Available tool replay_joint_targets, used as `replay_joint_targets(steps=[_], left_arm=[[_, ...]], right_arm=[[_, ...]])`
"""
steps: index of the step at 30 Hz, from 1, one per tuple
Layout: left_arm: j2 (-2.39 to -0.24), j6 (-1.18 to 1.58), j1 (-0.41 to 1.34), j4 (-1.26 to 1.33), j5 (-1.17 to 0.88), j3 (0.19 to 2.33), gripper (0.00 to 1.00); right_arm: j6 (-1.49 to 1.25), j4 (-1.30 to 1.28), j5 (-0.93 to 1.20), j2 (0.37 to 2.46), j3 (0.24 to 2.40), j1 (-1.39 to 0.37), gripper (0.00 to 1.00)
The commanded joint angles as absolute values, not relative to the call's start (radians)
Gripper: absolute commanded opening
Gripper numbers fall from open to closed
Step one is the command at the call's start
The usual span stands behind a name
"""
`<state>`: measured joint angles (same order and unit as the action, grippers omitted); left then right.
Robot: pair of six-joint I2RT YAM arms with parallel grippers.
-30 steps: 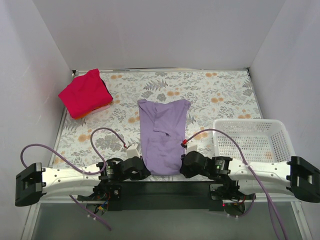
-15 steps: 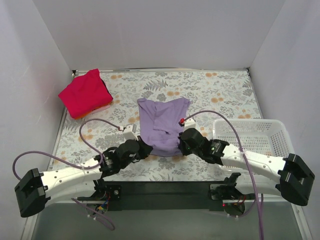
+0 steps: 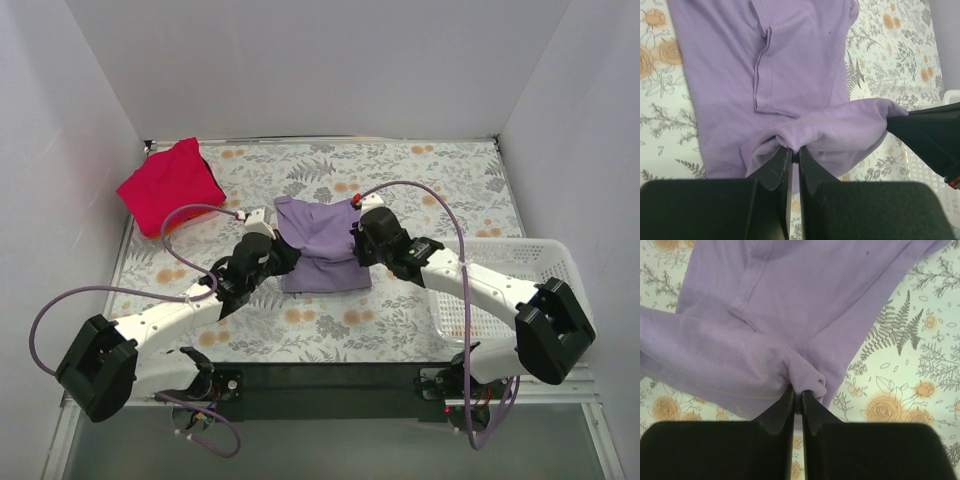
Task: Fold and stack the t-shirts
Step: Fold the tshirt
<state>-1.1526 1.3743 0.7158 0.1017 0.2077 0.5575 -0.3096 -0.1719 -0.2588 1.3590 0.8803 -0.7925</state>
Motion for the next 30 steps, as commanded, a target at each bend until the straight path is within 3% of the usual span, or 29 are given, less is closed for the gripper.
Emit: replay_joint_targets(steps=[1, 18, 30], left_arm=[[-1.192, 1.307, 0.652, 0.167, 0.127, 0.618, 0.0], [-1.519, 1.264, 0.42, 0.258, -0.123, 0.827, 0.0], [-1.733, 1.236, 0.365, 0.253, -0.186, 0.992, 0.0]], right_arm=[[-0.245, -0.118, -0.226, 1.393, 0.969, -0.756, 0.01], [-0.16, -0.115, -0.117, 1.66, 1.222, -0.612, 0.01], [-0.141, -0.117, -0.078, 1.83, 1.368, -0.563, 0.01]])
